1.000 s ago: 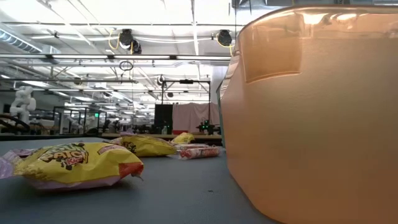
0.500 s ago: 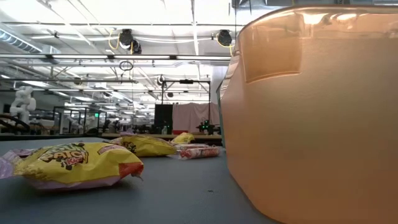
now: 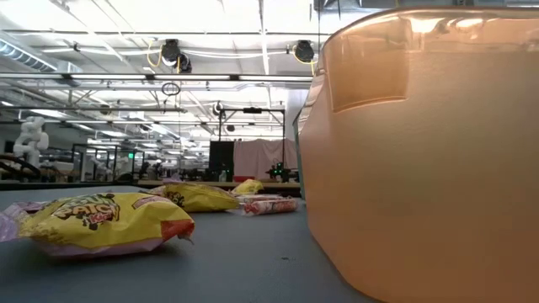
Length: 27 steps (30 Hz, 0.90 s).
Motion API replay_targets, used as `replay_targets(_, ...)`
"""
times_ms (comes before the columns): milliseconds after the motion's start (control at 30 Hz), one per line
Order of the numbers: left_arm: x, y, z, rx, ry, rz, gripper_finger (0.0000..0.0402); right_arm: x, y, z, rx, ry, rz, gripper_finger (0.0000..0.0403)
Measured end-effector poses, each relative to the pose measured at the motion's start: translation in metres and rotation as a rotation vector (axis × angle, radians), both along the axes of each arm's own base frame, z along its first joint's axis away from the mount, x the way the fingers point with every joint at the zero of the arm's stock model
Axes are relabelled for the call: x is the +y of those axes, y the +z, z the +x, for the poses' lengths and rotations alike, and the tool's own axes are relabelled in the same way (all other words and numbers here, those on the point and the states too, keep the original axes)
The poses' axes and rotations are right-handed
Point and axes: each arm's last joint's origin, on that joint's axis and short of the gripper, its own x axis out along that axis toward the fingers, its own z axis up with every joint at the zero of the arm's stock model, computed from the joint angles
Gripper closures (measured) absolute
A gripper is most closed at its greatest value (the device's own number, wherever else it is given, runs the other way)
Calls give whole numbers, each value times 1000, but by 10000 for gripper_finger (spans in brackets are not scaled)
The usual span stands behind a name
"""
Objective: Sort candy
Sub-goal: Put the white candy into the orange bin
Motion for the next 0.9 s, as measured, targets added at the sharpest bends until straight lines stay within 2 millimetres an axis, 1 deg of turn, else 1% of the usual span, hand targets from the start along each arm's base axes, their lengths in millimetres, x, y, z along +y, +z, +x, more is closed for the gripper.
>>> replay_targets(133,0,0,0,-1,11,-26,132,0,-1,0,3,-13,70,362)
replay_targets(267,1,-4,-2,29,20,-21,132,1,-5,-1,54,53,124,362)
replay_targets(433,4,-10,-5,94,31,7,132,-4,-20,-4,217,73,196,362)
replay_targets(533,5,-14,-8,138,33,39,132,-8,-29,-5,338,60,332,362)
replay_targets(600,8,-15,-7,152,38,48,132,-12,-33,-5,400,16,434,362)
replay_targets(700,15,-16,-3,171,38,43,132,-17,-37,-5,423,-72,528,362)
replay_targets(900,37,-19,10,220,22,-39,132,-18,-47,1,455,-129,570,362)
